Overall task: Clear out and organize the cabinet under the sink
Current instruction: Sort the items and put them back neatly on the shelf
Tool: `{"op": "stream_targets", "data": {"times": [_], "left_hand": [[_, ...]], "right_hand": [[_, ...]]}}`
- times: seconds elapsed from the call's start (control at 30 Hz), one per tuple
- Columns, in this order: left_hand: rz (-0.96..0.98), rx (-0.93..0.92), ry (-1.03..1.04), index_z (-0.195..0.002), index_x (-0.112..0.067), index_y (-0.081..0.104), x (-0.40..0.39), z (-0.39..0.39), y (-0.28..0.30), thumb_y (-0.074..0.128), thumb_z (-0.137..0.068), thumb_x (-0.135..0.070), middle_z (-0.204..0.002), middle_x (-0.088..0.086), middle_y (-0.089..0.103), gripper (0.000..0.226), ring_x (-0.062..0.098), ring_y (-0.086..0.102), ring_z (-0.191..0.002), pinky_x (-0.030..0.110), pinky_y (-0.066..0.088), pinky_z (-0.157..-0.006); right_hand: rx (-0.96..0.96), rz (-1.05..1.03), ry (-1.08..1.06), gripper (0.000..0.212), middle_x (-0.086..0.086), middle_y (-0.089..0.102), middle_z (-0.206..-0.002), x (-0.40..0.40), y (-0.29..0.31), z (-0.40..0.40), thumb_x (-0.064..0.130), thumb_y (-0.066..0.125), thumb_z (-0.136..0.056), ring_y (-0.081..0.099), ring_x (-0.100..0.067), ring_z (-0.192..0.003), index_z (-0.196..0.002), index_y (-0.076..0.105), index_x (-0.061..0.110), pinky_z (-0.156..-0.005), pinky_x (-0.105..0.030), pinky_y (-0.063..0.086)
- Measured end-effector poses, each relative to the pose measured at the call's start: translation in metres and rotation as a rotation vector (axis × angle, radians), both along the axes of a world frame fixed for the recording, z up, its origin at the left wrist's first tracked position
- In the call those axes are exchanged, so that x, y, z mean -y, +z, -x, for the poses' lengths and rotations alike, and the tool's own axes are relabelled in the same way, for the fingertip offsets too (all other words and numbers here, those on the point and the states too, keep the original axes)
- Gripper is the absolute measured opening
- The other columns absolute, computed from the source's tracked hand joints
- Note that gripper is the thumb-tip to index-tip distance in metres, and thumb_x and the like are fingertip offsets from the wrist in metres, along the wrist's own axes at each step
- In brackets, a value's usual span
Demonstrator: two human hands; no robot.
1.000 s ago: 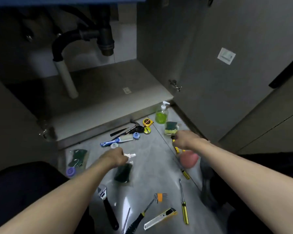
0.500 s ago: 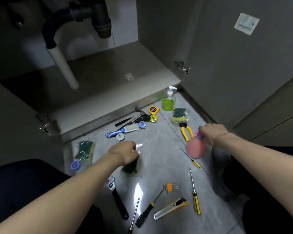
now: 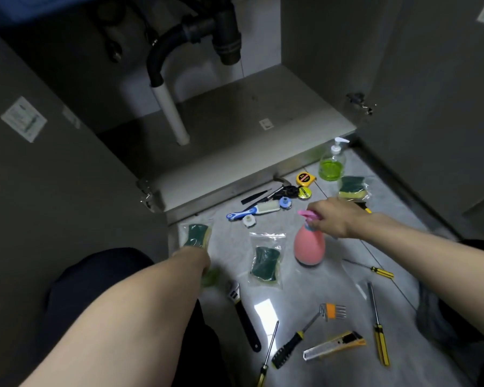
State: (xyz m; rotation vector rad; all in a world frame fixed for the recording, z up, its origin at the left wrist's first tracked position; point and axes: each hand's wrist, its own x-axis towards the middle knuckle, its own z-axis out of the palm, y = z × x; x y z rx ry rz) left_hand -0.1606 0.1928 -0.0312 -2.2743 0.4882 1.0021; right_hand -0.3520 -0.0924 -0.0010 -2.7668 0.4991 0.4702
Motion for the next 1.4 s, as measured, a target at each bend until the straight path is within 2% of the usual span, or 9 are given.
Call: {"op": "stream_targets", "data": {"times": [0.23,0.43,0.57,0.67,0.8,1.0,1.13,1.27,1.4], "left_hand": [[0.010,0.012,-0.229,-0.129,-0.008,0.060,0.047,0.001,0.031,0.069,-0.088,-0.030,-0.133,0.014,0.061,0.047,0.028,0.061,-0.119,0.035,0.052,-0.096],[0.223,-0.049,-0.354,-0.107,-0.014,0.061,0.101,0.010,0.086,0.064,-0.089,-0.049,-0.085,0.001,0.066,0.039,0.015,0.059,-0.065,0.027,0.046,-0.061],[0.346,-0.081,-0.372,-0.091,-0.013,0.064,0.143,-0.001,0.120,0.065,-0.087,-0.058,-0.073,0.000,0.066,0.045,0.016,0.061,-0.058,0.029,0.056,-0.061],[0.428,-0.043,-0.513,-0.084,-0.015,0.062,0.188,-0.003,0.137,0.063,-0.086,-0.062,-0.074,0.002,0.063,0.048,0.018,0.059,-0.059,0.022,0.047,-0.051],[0.579,-0.007,-0.633,-0.090,-0.017,0.058,0.228,-0.006,0.121,0.058,-0.088,-0.064,-0.087,0.005,0.056,0.047,0.027,0.055,-0.082,0.029,0.039,-0.066],[0.780,-0.112,-0.605,-0.078,-0.018,0.059,0.289,-0.029,0.070,0.062,-0.084,-0.066,-0.074,0.002,0.058,0.049,0.025,0.058,-0.075,0.036,0.047,-0.067],[0.854,-0.150,-0.631,-0.069,-0.018,0.054,0.318,-0.044,0.031,0.066,-0.080,-0.066,-0.064,-0.001,0.055,0.051,0.019,0.053,-0.061,0.031,0.039,-0.054],[0.814,-0.190,-0.740,-0.083,-0.018,0.066,0.337,-0.042,0.011,0.067,-0.080,-0.062,-0.068,0.000,0.058,0.045,0.023,0.057,-0.067,0.035,0.048,-0.060],[0.768,-0.223,-0.817,-0.071,-0.019,0.054,0.346,-0.023,-0.005,0.070,-0.078,-0.055,-0.063,-0.002,0.050,0.041,0.018,0.048,-0.058,0.030,0.037,-0.053]], "right_hand": [[-0.003,-0.047,-0.108,0.019,0.001,0.064,-0.099,0.004,-0.012,0.024,0.045,0.057,-0.096,0.054,-0.020,-0.087,-0.105,0.062,0.029,-0.060,-0.031,0.033],[-0.047,-0.176,-0.175,0.023,-0.001,0.068,-0.117,0.011,-0.023,0.043,0.024,0.056,-0.095,0.061,-0.026,-0.109,-0.115,0.065,0.030,-0.077,-0.033,0.045],[-0.080,-0.213,-0.214,0.023,0.001,0.067,-0.118,0.022,-0.018,0.044,0.031,0.057,-0.094,0.060,-0.024,-0.107,-0.114,0.066,0.035,-0.083,-0.036,0.050],[-0.145,-0.210,-0.216,0.030,-0.001,0.067,-0.117,0.033,-0.015,0.039,0.048,0.062,-0.090,0.061,-0.023,-0.106,-0.114,0.067,0.031,-0.085,-0.035,0.051],[-0.260,-0.278,-0.245,0.044,-0.003,0.072,-0.102,0.077,0.006,0.017,0.060,0.055,-0.092,0.065,-0.022,-0.090,-0.103,0.070,0.020,-0.086,-0.037,0.055],[-0.209,0.191,-0.134,0.035,-0.008,0.067,-0.118,0.180,0.056,-0.060,0.050,0.051,-0.096,0.064,-0.030,-0.106,-0.112,0.067,0.023,-0.077,-0.030,0.041],[-0.016,0.228,-0.213,0.040,-0.008,0.063,-0.132,0.220,0.034,-0.101,0.041,0.052,-0.094,0.060,-0.032,-0.119,-0.130,0.057,0.024,-0.088,-0.036,0.048],[-0.105,0.168,-0.210,0.052,-0.012,0.053,-0.143,0.229,0.000,-0.130,0.039,0.054,-0.094,0.053,-0.036,-0.127,-0.141,0.047,0.018,-0.101,-0.046,0.047],[-0.127,0.211,-0.156,0.044,-0.012,0.054,-0.139,0.225,-0.030,-0.132,0.032,0.048,-0.096,0.055,-0.035,-0.125,-0.139,0.051,0.021,-0.097,-0.042,0.048]]}}
